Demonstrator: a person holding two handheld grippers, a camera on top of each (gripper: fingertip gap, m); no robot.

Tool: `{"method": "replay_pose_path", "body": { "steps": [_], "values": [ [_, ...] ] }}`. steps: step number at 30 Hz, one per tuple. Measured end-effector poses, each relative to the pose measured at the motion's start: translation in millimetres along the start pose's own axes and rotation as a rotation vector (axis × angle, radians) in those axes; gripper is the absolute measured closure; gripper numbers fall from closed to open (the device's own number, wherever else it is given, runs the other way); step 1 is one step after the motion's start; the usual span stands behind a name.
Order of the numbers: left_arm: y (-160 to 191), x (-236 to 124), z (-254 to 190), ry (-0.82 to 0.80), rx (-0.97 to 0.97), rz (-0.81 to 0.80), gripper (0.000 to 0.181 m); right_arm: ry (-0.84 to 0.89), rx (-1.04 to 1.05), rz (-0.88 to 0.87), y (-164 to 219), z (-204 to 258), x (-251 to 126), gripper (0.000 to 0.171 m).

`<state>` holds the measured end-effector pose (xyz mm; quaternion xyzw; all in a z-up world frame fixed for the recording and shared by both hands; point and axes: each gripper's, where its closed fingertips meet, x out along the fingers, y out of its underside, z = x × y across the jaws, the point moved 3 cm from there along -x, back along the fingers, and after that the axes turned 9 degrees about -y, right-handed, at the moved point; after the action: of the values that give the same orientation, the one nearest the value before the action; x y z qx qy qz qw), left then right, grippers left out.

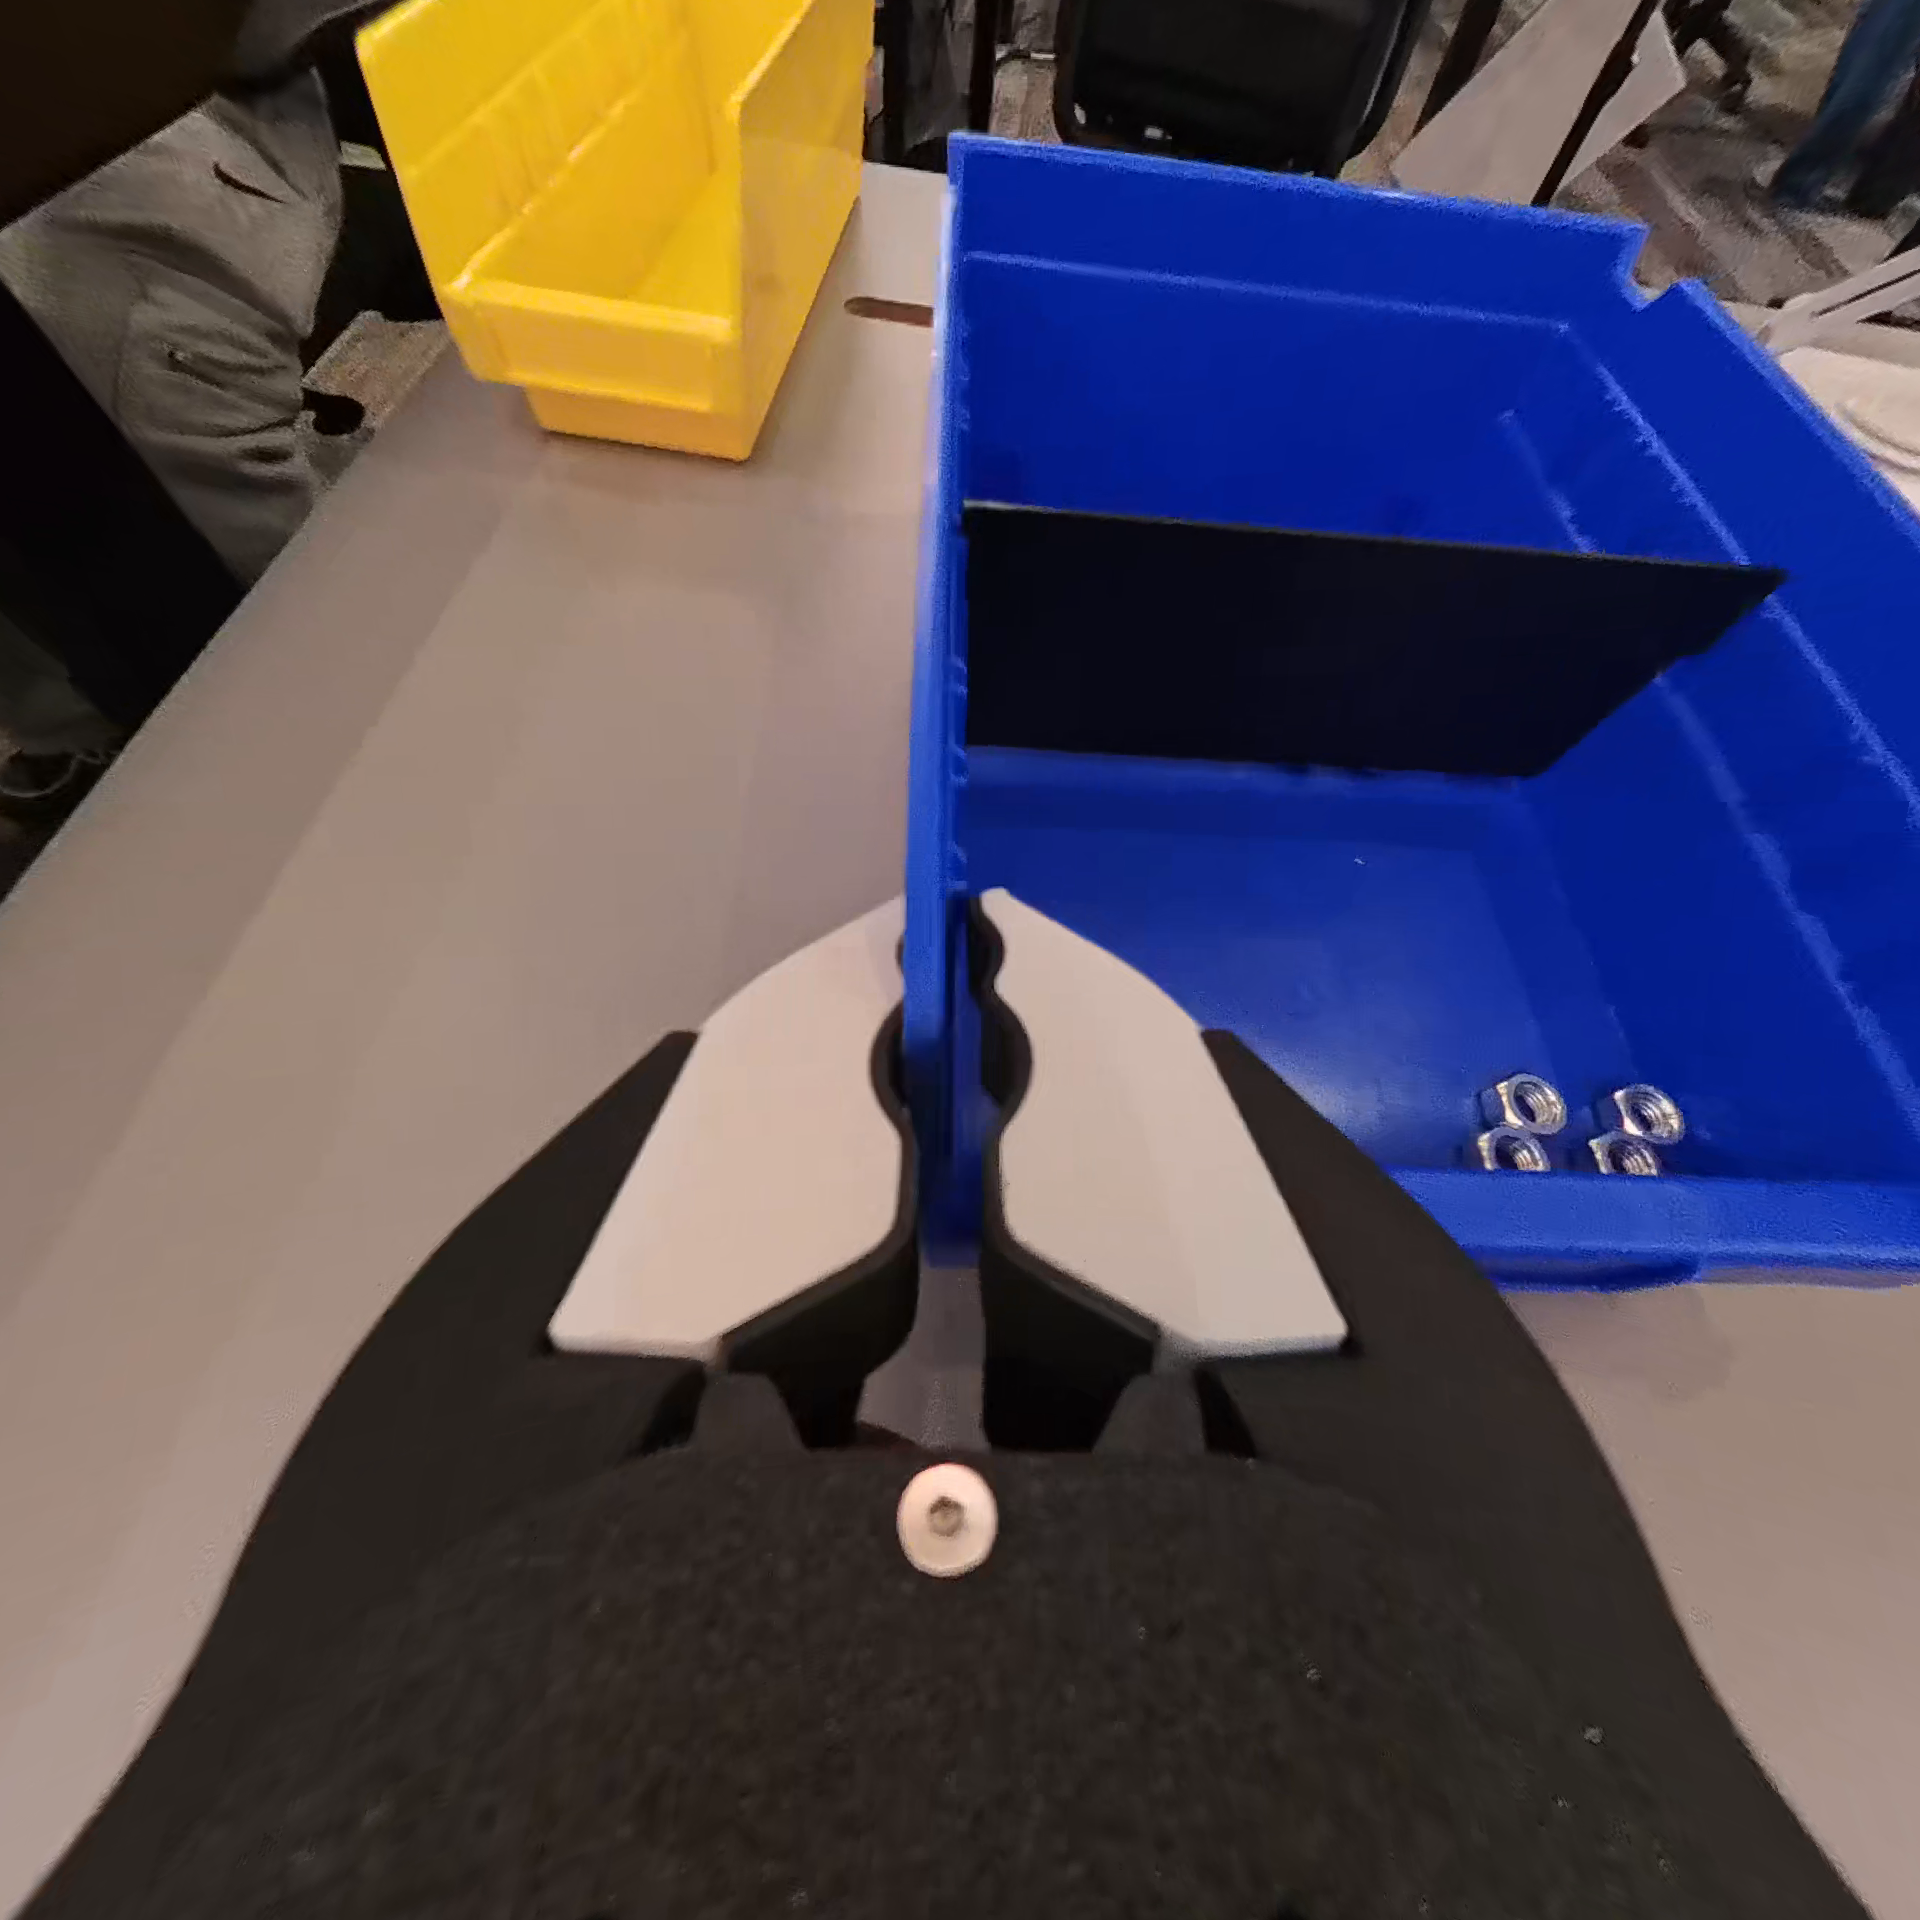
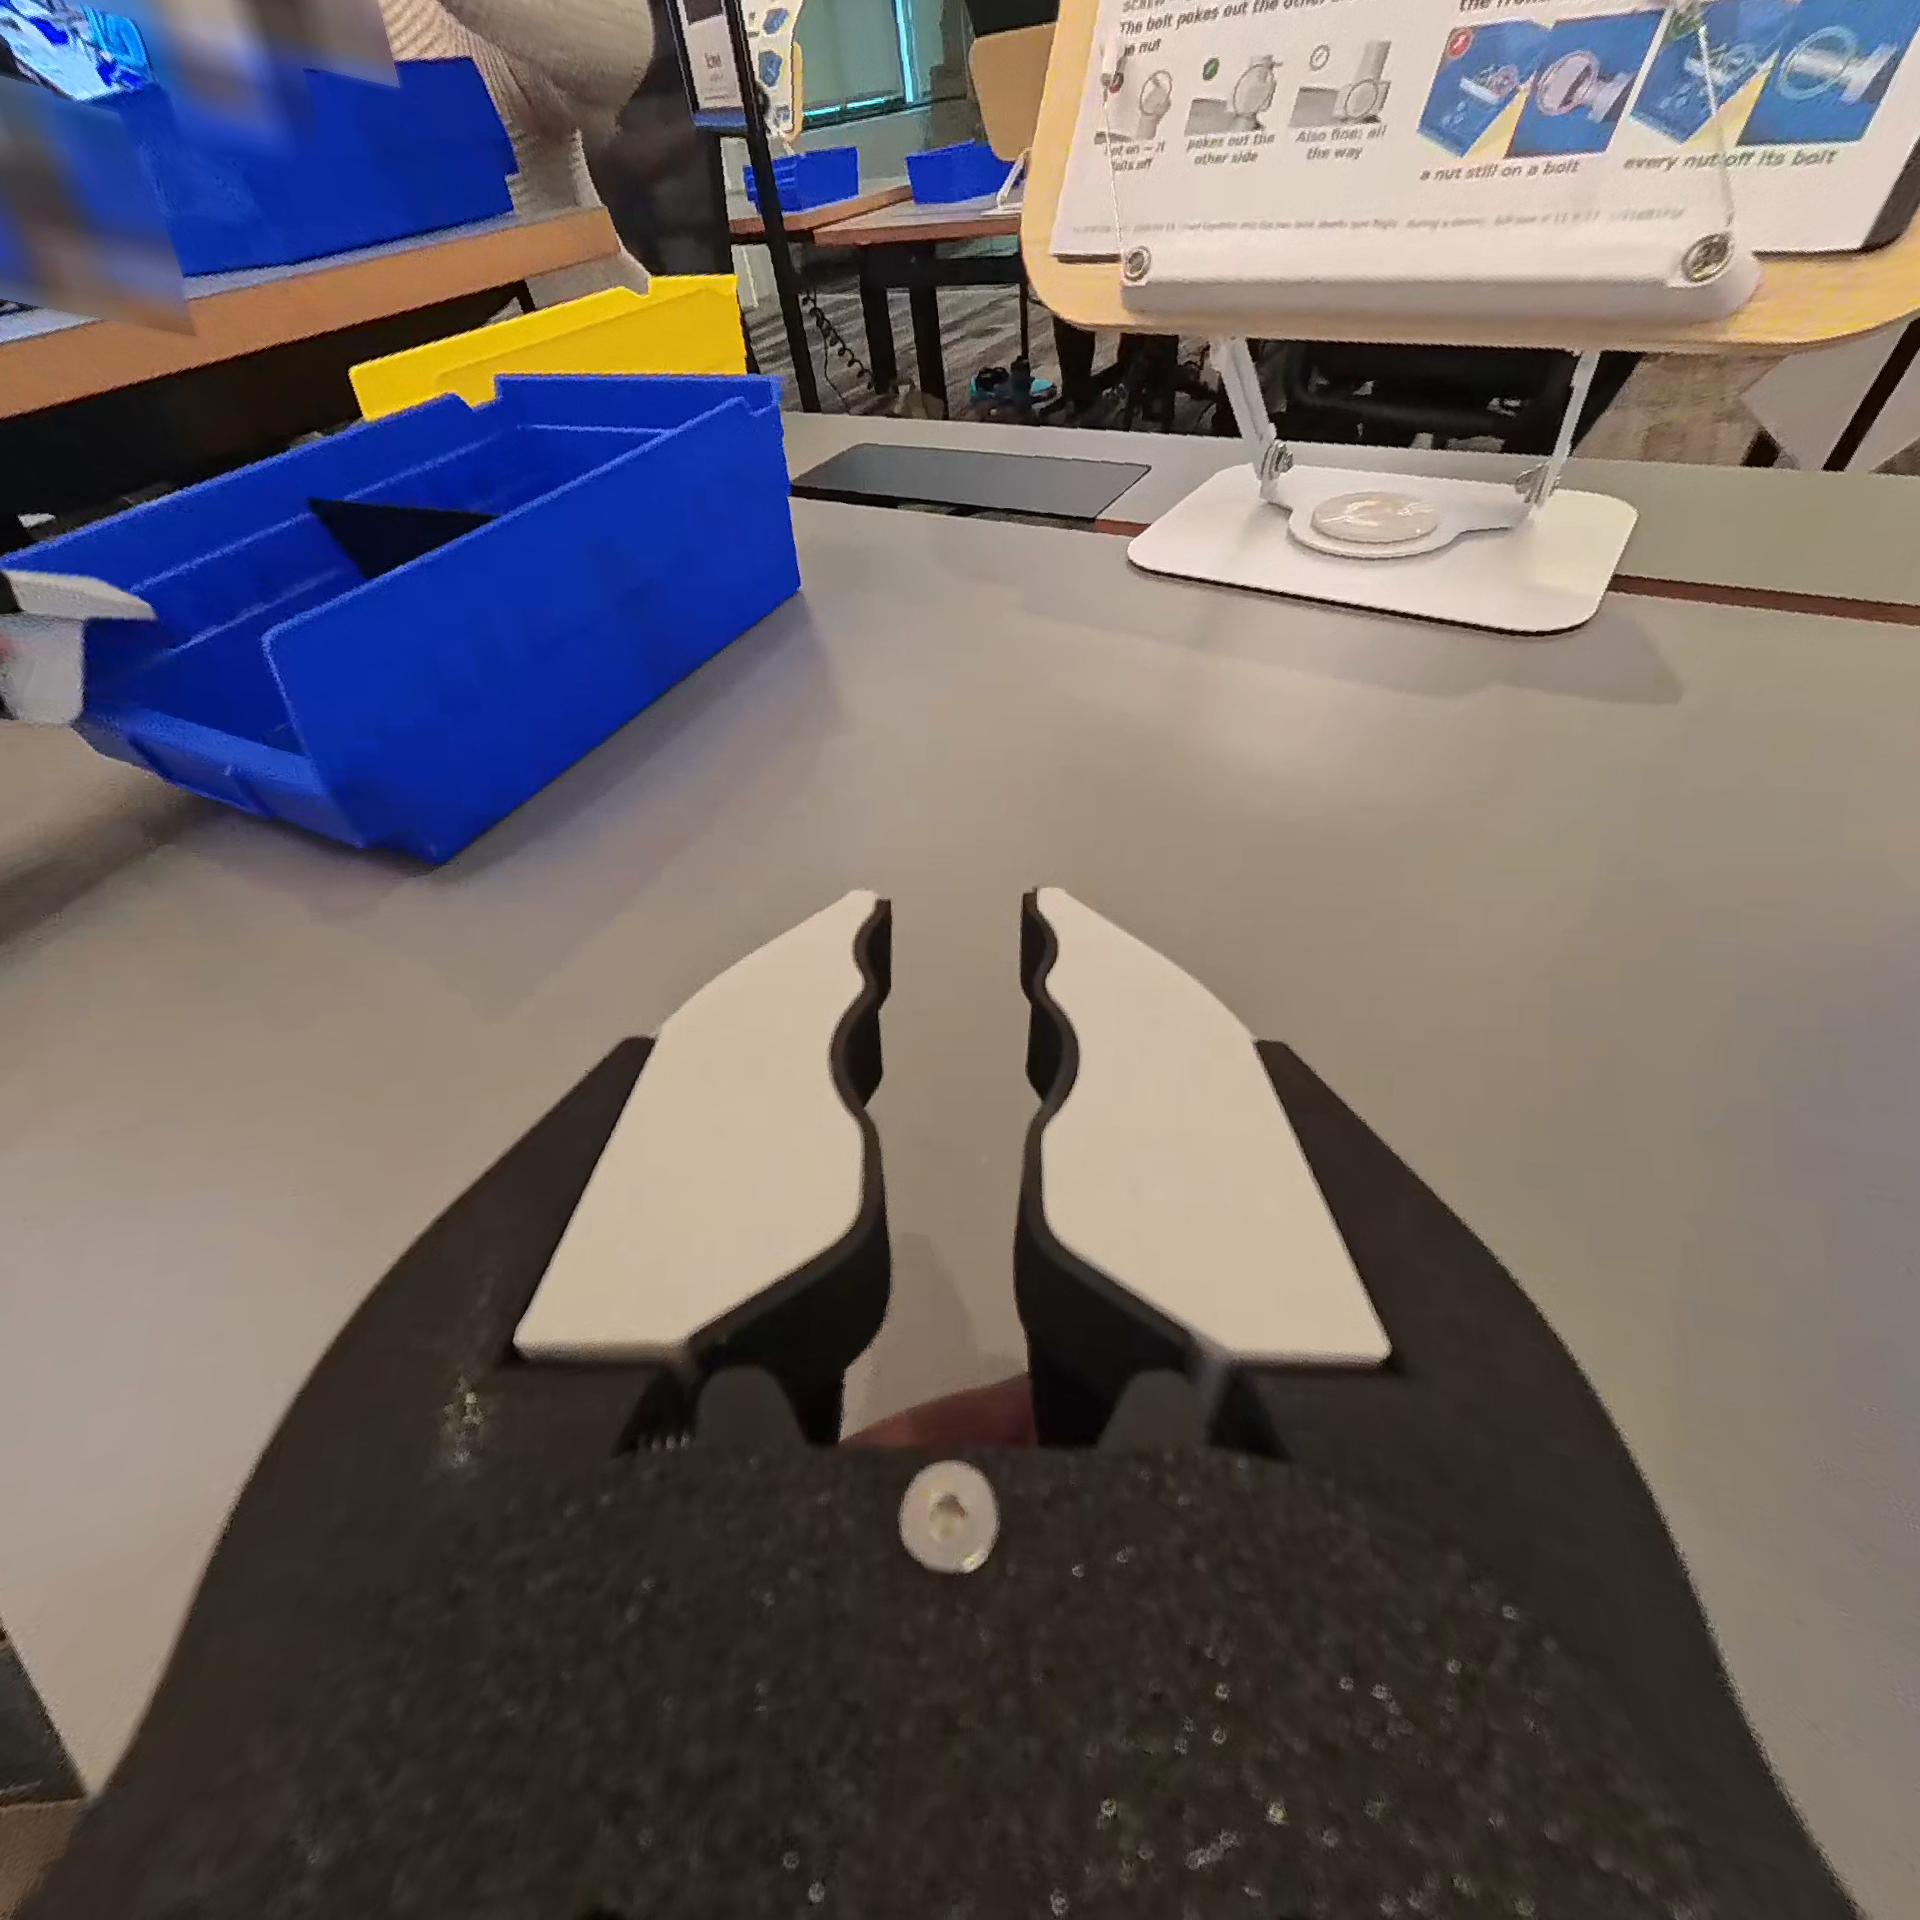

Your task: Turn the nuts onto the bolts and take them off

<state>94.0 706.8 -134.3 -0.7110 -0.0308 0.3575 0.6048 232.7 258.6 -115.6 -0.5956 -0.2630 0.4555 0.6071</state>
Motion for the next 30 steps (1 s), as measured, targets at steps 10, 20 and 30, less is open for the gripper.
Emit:
{"method": "replay_pose_path", "body": {
  "steps": [10,20,30],
  "values": [
    [8,-16,14,0.091,0.109,0.066,0.177,0.005,0.005,0.016,5,-5,0,0.151],
    [3,-8,41,0.194,0.187,0.105,0.178,0.005,0.06,0.0,5,-20,-7,0.152],
    [2,-6,33,0.263,0.126,0.101,0.17,0.033,0.068,-0.005,4,-30,-15,0.152]
  ]
}}
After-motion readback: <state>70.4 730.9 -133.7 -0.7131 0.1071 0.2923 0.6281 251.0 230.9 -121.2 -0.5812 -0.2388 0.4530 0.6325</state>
